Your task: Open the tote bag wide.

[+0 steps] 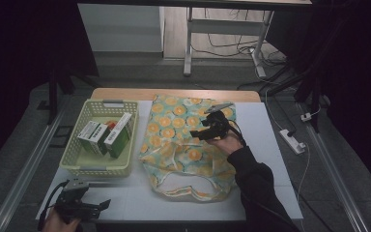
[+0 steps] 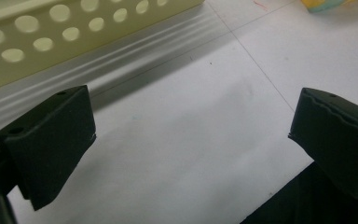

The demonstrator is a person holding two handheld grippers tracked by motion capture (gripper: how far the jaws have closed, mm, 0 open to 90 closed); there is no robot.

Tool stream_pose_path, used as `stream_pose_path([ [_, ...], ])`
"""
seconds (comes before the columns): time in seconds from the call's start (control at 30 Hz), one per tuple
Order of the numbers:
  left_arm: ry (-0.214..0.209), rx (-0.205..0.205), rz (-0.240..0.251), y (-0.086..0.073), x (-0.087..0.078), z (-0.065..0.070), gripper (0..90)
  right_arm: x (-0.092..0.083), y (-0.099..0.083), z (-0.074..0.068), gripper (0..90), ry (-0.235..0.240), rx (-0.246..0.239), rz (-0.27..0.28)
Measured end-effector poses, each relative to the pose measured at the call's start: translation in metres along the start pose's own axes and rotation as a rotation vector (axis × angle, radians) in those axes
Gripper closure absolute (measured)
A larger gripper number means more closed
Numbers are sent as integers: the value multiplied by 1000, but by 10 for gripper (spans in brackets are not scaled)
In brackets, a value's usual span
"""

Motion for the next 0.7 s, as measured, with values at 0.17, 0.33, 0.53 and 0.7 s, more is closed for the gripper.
stream_pose_path([
  [0.17, 1, -1, 0, 0, 0, 0, 1, -5, -11, -22, 157, 25, -8, -11],
  [0.33, 1, 0, 1, 0, 0, 0, 0, -4, -26, -44, 79, 45, -24, -62],
  [0.53, -1, 0, 2, 0, 0, 0, 0, 1, -49, -65, 9, 69, -36, -133],
  [0.7, -1, -1, 2, 0, 0, 0, 0, 6, -62, -75, 66, 77, -58, -152],
])
Point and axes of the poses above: each handheld gripper's, and its own axes: x roughly forward along the jaws, y roughly out of its top, z roughly to its right, the point moved 10 cm from there along x, roughly forward along the jaws, and after that the axes turned 10 degrees about y, right-handed, at the moved point
